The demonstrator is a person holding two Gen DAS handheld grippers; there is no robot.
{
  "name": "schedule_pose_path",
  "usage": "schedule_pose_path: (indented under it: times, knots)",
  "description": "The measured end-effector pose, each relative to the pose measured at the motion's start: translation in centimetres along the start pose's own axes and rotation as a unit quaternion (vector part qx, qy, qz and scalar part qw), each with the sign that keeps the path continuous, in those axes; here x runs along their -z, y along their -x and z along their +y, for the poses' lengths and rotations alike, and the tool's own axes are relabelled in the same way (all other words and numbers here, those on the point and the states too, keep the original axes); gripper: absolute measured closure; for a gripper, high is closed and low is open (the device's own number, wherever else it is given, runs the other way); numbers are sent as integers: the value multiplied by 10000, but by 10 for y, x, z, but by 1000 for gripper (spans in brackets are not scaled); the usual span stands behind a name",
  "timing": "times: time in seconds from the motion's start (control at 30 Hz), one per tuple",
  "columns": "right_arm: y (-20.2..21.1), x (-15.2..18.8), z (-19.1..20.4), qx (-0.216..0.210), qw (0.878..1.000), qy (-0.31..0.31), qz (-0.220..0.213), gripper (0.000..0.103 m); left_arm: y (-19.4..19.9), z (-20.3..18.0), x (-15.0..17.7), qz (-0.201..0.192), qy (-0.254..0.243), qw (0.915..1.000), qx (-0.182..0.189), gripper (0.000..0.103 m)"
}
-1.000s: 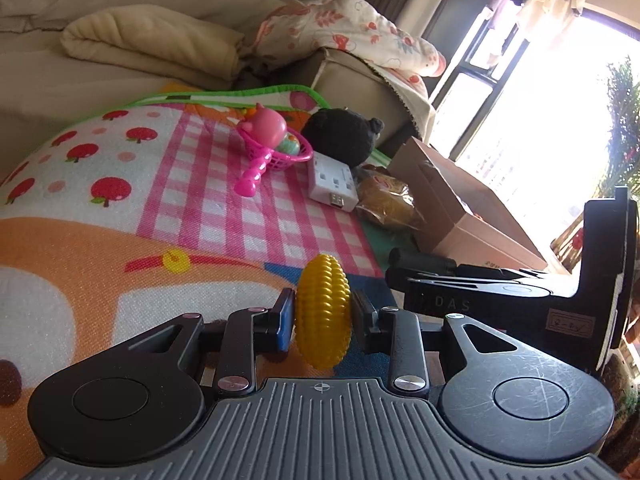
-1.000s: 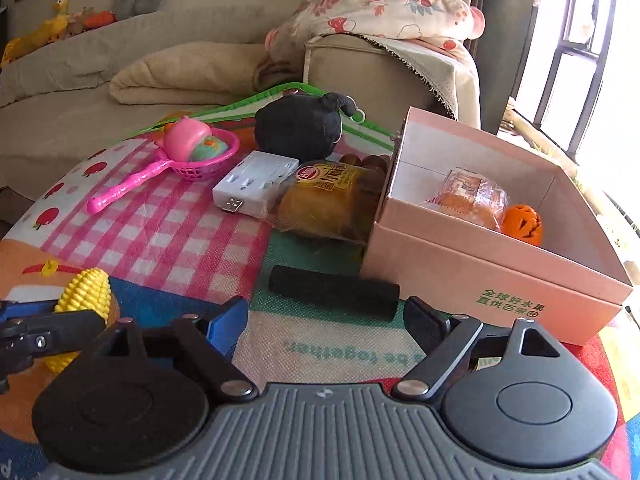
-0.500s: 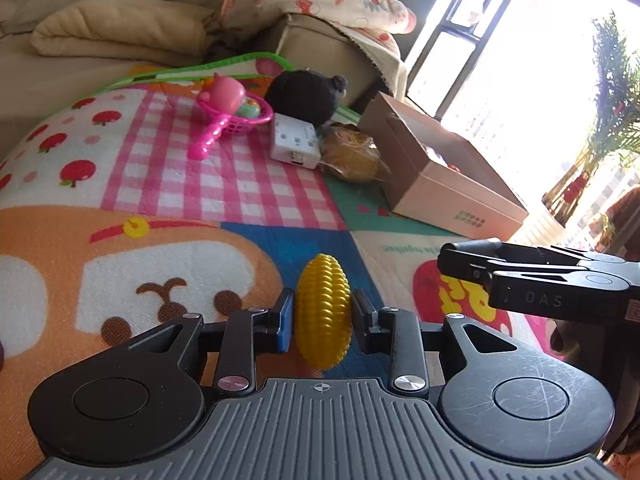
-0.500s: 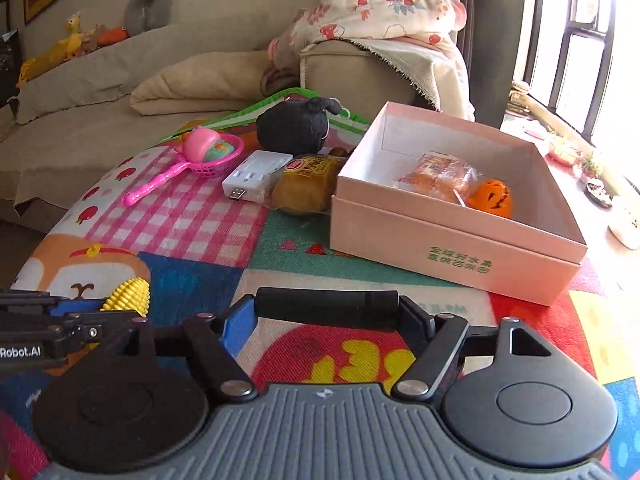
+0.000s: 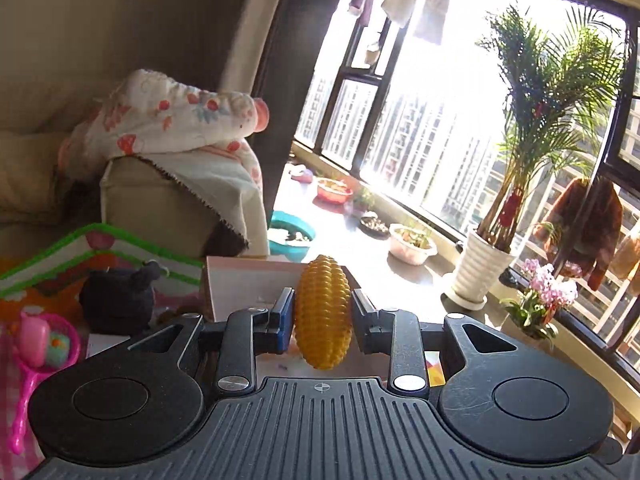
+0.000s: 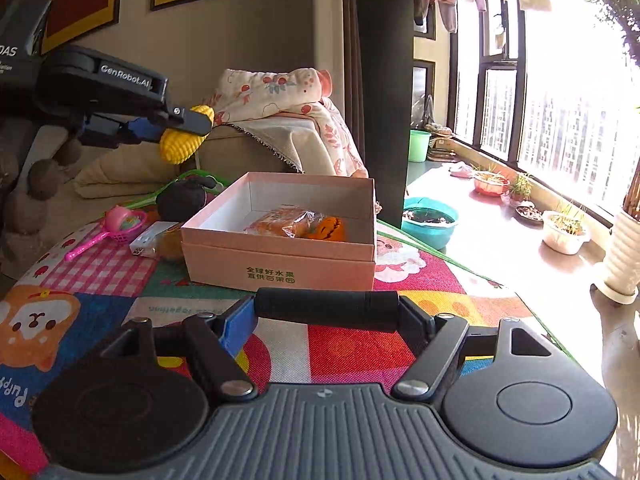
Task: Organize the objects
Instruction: 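Lower the corn toy into the pink box and open the left tool, then place the black cylinder into the pink box with the right tool, then grasp the yellow chip bag with the left tool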
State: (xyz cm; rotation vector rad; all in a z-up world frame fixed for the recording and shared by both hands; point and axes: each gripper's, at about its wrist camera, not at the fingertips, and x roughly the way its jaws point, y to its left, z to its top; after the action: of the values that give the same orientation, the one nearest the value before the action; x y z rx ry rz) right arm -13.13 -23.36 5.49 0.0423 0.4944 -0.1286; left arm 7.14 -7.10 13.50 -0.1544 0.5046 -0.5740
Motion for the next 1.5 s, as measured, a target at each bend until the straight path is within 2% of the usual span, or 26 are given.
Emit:
schedule_pose_path:
  times: [0.07, 0.13, 0.2, 0.27, 0.4, 0.53, 0.7, 0.83, 0.9, 0.93, 1.07, 1.27, 1.4, 1.5]
  knots:
    - [-2, 4, -5, 23, 10000, -19, 4, 28, -28, -4, -5, 195, -128, 9996, -188, 69]
    - [-6, 6, -11, 36, 9999, -84, 64, 28, -60, -2, 2, 653, -174, 9964, -504, 70]
    - [-10, 7, -16, 62, 9998, -143, 115, 28, -77, 6, 14, 828, -38, 9951, -543, 70]
    - [-12, 8, -19, 79, 9998, -164, 121, 28, -80, 12, 24, 807, 34, 9956, -468, 70]
    - [-16, 8, -18, 71, 9997, -155, 146, 28, -60, 25, 32, 517, 156, 9977, -415, 70]
    - [-16, -3, -13, 33, 10000, -69, 19, 28, -10, 38, 52, 314, 233, 9987, -323, 70]
    - [-20, -57, -5, -240, 9987, 48, -437, 28, 40, 56, 98, 490, 230, 9977, -414, 70]
    - [-49, -104, 6, -355, 9981, 2, -512, 27, 55, 70, 120, 651, 184, 9946, -784, 70]
    - [-67, -116, 11, -393, 9985, -53, -379, 11, 58, 79, 124, 693, 262, 9934, -876, 70]
    - [-75, -118, 15, -297, 9989, -104, -347, 9, 59, 83, 124, 692, 323, 9930, -905, 70]
    - [-85, -94, 28, -226, 9996, 32, -193, 3, 63, 98, 124, 541, 533, 9920, -1013, 70]
    - [-80, -25, 43, 168, 9975, 684, 65, 0, 49, 110, 114, 373, 799, 9910, -1004, 70]
    - [-79, -4, 41, 85, 9983, 527, 233, 0, 29, 112, 88, 228, 959, 9915, -844, 70]
    - [-76, 5, 44, 299, 9980, 557, 52, 0, 0, 114, 65, 290, 836, 9910, -1006, 70]
